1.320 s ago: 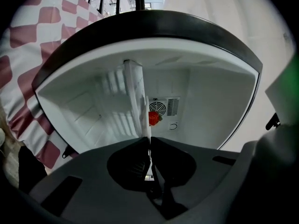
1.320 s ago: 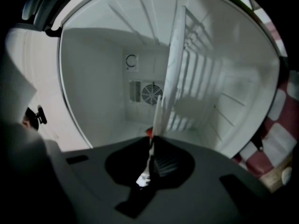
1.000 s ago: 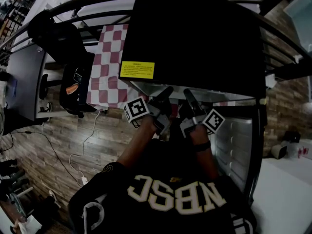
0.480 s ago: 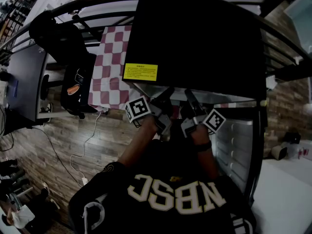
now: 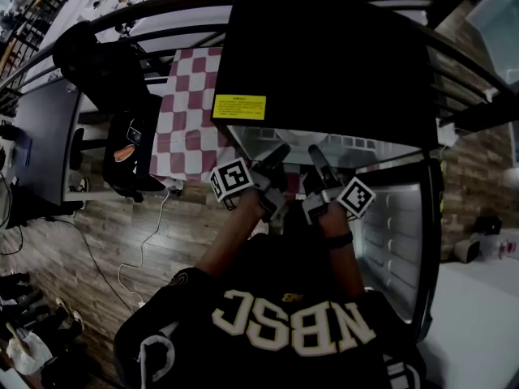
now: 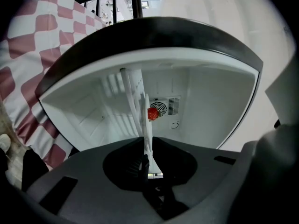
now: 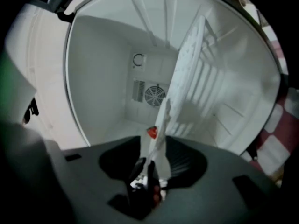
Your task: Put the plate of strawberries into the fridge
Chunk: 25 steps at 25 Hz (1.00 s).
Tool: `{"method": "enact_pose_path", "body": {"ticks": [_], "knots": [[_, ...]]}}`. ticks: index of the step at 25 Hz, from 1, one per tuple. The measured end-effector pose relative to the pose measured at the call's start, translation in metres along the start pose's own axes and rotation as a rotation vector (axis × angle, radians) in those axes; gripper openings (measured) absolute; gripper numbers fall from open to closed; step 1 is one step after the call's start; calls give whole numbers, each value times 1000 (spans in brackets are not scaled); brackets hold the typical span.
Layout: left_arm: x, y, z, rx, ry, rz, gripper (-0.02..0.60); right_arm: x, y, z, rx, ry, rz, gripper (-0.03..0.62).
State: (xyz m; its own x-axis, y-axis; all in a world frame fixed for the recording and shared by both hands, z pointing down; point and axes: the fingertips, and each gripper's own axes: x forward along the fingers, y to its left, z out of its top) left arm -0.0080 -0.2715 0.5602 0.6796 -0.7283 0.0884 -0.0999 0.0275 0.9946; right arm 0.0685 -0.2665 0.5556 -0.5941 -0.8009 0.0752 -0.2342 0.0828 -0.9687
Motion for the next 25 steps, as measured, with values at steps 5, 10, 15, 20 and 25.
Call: {"method": "enact_pose_path", "body": {"ticks": [5,10,15,20,25], "knots": [[-21,-5,-15,45,23,-11,54,-25,-4,-7,-62,-28,-57,163],[-47,-20,-27,238,52,-13,52,-52,9,-27,-114,-74,-85,161],[-73,-36,-38,354,62,-41,46,-74,50,-28,-643,-94,-93,103],[-93,-47,-48,531,51,-27,25,-90,80,-45,-885,-118,-116,49],[-112,-77,-45,896,-79,7,17,-100,100,-58,-1049,-124,-154,35]]}}
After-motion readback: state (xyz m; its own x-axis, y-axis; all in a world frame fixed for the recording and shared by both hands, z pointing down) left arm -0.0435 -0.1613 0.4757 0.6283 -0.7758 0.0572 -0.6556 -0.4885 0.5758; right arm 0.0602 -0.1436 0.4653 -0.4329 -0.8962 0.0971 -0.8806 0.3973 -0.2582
